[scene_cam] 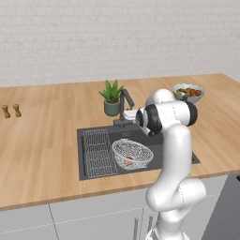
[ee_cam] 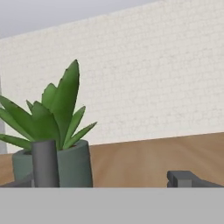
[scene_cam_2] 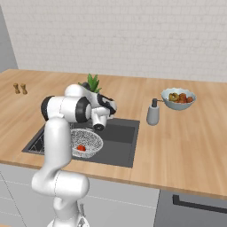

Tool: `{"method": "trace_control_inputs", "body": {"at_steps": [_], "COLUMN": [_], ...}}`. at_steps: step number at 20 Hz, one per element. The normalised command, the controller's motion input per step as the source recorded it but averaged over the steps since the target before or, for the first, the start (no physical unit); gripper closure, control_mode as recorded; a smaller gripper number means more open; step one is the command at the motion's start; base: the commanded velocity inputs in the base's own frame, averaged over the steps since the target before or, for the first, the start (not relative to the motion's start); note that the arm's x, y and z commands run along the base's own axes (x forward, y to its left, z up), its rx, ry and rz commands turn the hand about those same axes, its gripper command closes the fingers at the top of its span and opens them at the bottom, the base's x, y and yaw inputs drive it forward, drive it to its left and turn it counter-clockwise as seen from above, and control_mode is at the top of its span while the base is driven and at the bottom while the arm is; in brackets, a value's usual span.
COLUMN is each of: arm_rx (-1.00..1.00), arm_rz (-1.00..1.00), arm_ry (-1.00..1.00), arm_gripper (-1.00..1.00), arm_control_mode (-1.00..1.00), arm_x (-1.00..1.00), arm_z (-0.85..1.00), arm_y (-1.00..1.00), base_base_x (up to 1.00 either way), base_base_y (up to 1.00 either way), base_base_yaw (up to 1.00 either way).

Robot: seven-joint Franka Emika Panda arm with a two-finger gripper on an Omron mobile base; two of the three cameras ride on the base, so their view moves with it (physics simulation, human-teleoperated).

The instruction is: Put the colander in the sink, put the apple in the colander, and turn on the sink faucet and pour water over the colander.

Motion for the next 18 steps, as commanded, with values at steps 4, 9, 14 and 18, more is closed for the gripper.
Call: {"method": "trace_control_inputs", "body": {"at_steps": [4, 9, 14, 18], "arm_rx": [0.00, 0.00, 0.00, 0.00], "arm_rz": [-0.01, -0.05, -0.04, -0.02], "arm_ry": [0.00, 0.00, 0.00, 0.00], "arm_gripper": [-1.00, -1.00, -1.00, -1.00], "arm_control_mode": [-1.00, -1.00, -1.00, -1.00], "arm_x": [-0.06, -0.14, -0.03, 0.00], "arm_z": [0.00, 0.00, 0.00, 0.00], "arm_y": [-0.73, -0.99, -1.00, -0.99], "base_base_x": [0.00, 0.00, 0.00, 0.00], "base_base_y": [0.00, 0.00, 0.00, 0.00], "base_base_yaw": [0.00, 0.00, 0.00, 0.00]}}
